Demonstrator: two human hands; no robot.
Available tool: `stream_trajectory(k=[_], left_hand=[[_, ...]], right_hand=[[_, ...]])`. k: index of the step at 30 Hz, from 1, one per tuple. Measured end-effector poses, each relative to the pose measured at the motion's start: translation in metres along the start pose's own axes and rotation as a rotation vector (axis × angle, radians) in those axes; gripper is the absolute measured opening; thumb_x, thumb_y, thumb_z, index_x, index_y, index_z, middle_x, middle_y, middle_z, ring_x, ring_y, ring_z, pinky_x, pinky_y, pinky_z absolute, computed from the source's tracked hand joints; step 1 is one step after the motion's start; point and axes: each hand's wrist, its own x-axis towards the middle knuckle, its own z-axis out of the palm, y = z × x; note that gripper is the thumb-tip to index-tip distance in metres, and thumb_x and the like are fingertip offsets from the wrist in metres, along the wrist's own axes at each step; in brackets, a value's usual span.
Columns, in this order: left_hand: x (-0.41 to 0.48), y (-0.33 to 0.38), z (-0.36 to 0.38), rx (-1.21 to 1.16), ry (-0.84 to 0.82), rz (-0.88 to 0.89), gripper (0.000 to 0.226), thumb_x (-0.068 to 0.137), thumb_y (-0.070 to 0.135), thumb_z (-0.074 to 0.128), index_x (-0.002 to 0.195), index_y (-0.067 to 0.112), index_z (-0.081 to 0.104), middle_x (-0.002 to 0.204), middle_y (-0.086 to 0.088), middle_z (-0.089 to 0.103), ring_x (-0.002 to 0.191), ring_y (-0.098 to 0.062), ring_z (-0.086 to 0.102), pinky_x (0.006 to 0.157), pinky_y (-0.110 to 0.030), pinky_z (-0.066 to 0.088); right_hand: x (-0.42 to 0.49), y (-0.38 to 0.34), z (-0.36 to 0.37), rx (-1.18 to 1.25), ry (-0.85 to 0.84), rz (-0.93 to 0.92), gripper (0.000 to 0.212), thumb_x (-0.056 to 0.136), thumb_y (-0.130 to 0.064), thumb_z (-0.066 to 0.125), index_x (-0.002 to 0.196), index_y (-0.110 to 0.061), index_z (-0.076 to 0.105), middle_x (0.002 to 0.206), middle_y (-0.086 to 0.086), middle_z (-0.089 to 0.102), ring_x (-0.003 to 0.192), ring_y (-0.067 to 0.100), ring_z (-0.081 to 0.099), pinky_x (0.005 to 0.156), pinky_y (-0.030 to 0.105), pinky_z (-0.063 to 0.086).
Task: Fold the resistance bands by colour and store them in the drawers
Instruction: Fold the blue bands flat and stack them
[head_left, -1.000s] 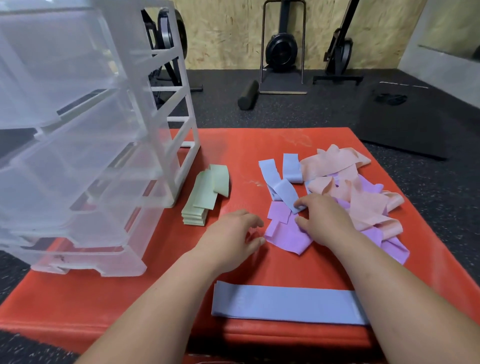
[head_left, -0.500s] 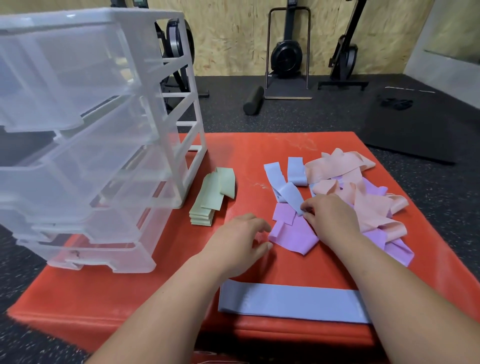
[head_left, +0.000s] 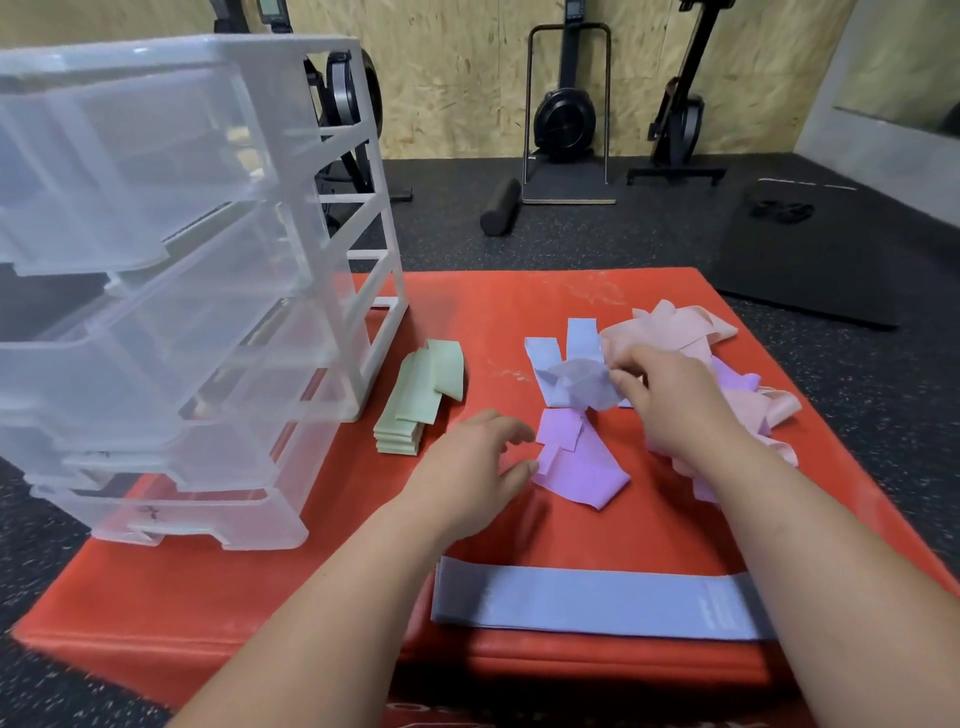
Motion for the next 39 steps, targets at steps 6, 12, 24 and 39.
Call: stream_trajectory(k=[6,12,24,39], left_hand=[[0.015,0.017,0.004,-0.123,0.160,-0.055,0.028,0.095,0.032,0.070,0.123,0.031,0.069,0.116,0.013,0.068,0.097,-0.007,0.064,0.088,-0.037,0.054],[0.018,0.041,0.003,-0.326,0.259,-0.083,0.027,0.095,0.028,0.072,0.122,0.032,0.071,0.115,0.020,0.070,0.099,0.002,0.066,0.086,-0.030,0.056],[0.016,0.079,0.003,-0.544,0.093,0.021,0.011,0.099,0.028,0.072,0.109,0.026,0.075,0.103,0.015,0.077,0.100,-0.003,0.070,0.091,-0.031,0.056],[0.008,0.063,-0.003,-0.237,-0.034,0.045,0.017,0.088,0.029,0.082,0.089,0.020,0.068,0.086,0.005,0.072,0.087,-0.020,0.066,0.082,-0.045,0.055]], right_hand=[[-0.017,-0.013,-0.049,0.279,0.111,0.002,0.029,0.105,-0.016,0.056,0.100,-0.042,0.066,0.095,-0.027,0.068,0.081,-0.005,0.063,0.073,0.014,0.046],[-0.039,-0.006,-0.064,0.437,0.033,0.087,0.024,0.109,-0.018,0.052,0.118,-0.021,0.074,0.113,-0.011,0.074,0.101,0.012,0.072,0.092,0.038,0.060],[-0.070,-0.042,-0.069,0.517,-0.018,-0.067,0.025,0.108,-0.016,0.053,0.115,-0.030,0.073,0.113,-0.015,0.074,0.102,0.000,0.068,0.082,0.011,0.052],[-0.090,-0.047,-0.086,0.605,0.187,-0.077,0.018,0.093,-0.006,0.074,0.098,-0.024,0.078,0.090,-0.001,0.076,0.079,0.015,0.071,0.075,0.031,0.059]])
